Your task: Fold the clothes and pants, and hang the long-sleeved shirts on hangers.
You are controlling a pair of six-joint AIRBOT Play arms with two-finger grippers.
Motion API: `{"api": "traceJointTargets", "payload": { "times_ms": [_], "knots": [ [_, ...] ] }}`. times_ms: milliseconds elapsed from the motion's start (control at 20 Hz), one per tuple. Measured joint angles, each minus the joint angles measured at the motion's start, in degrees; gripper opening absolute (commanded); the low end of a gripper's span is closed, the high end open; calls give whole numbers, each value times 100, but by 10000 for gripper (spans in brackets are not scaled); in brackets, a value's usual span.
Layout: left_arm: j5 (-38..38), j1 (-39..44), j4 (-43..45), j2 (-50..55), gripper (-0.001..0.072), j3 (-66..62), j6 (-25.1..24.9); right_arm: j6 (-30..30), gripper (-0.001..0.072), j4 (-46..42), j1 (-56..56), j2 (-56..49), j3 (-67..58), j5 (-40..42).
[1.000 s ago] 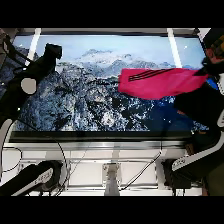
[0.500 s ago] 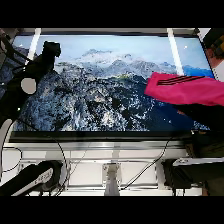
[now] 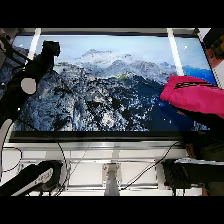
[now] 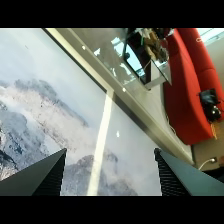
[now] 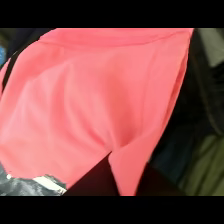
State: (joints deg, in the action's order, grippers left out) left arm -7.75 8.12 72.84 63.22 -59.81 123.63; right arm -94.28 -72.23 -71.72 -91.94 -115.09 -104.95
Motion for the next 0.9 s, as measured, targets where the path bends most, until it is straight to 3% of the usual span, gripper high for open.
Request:
{"api": "traceJointTargets", "payload": {
  "times_ms": [50, 100, 300, 350, 400, 450, 500, 550, 700, 900],
  "knots": [
    [0, 0, 0, 0, 601, 0, 0, 0, 583, -168, -33, 0, 11, 7],
    [0, 0, 0, 0, 601, 0, 0, 0, 628, -273, -59, 0, 13, 0],
    [0, 0, 0, 0, 601, 0, 0, -11, 623, -516, -109, 17, -26, 7],
    [0, 0, 2, 0, 586, 0, 2, -76, 552, -463, -116, 17, -68, 94],
    [2, 0, 31, 0, 504, 0, 0, -138, 301, -201, -116, 22, -111, 199],
    [7, 0, 116, -2, 303, 0, 0, -184, 8, 254, -116, 24, -144, 308],
    [13, -7, 240, -17, 109, -2, 0, -184, 8, 940, -85, 22, -164, 415],
    [22, -24, 404, -63, 18, -26, 0, -105, 8, 1700, -17, 22, -181, 492],
    [-28, -79, 1021, -337, 16, -247, -20, 125, 7, 4022, 516, 52, -210, 671],
    [-1021, -195, 1460, -848, 15, -1043, -411, 256, 6, 5917, 1814, 116, -264, 894]
  ]
}}
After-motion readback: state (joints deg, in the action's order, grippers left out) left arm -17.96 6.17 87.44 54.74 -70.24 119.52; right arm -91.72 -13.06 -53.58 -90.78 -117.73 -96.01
